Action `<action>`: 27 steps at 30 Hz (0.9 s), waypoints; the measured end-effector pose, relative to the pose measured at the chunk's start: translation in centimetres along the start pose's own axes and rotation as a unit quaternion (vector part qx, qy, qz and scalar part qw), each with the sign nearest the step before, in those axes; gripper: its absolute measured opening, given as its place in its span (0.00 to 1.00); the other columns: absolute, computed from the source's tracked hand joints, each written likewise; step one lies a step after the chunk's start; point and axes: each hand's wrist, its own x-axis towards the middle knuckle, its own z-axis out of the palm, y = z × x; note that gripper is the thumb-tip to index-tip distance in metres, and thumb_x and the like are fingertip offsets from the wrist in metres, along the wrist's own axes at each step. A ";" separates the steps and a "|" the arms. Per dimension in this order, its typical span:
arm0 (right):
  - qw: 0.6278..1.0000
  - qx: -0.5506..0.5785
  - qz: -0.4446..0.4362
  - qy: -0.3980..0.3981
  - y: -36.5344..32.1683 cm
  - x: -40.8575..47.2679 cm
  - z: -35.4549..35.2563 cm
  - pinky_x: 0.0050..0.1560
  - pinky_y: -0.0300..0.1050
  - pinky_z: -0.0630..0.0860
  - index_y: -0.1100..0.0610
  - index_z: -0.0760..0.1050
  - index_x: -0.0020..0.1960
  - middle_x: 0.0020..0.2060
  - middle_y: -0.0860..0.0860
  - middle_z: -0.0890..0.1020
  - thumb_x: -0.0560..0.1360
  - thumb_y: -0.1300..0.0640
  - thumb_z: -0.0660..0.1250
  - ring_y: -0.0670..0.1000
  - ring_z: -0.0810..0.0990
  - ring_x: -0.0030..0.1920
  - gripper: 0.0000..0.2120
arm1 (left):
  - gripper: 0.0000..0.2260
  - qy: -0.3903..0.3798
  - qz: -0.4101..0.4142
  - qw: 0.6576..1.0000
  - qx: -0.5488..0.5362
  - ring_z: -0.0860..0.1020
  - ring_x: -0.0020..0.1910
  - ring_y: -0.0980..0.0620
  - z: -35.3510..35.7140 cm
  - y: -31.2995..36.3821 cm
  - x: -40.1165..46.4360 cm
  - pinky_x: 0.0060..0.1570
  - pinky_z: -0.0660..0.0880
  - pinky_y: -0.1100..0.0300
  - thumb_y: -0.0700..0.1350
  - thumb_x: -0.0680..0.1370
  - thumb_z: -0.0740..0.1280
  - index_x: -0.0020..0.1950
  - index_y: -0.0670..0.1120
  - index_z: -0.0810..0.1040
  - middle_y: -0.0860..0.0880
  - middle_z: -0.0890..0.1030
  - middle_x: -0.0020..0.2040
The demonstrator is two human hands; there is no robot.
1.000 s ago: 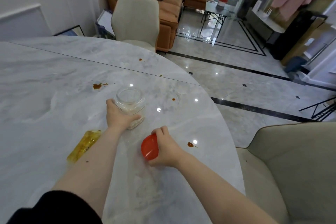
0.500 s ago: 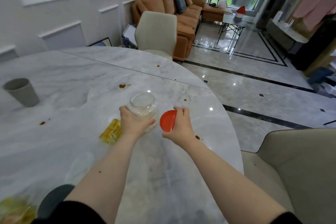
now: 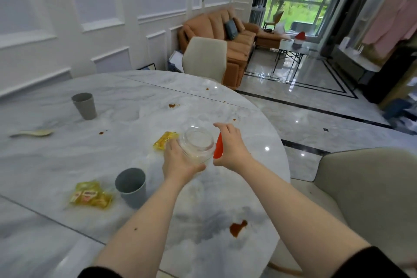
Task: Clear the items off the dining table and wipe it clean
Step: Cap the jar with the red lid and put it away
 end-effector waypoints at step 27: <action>0.944 -0.193 -0.119 -0.241 -21.0 -18.0 -5.1 0.63 0.53 0.72 0.47 0.61 0.71 0.68 0.49 0.66 0.65 0.50 0.78 0.55 0.66 0.68 0.41 | 0.35 0.019 -0.032 0.990 -0.137 0.76 0.47 0.53 -15.2 -1.3 -24.4 0.42 0.76 0.61 0.46 0.53 0.78 0.53 0.52 0.61 0.52 0.73 0.49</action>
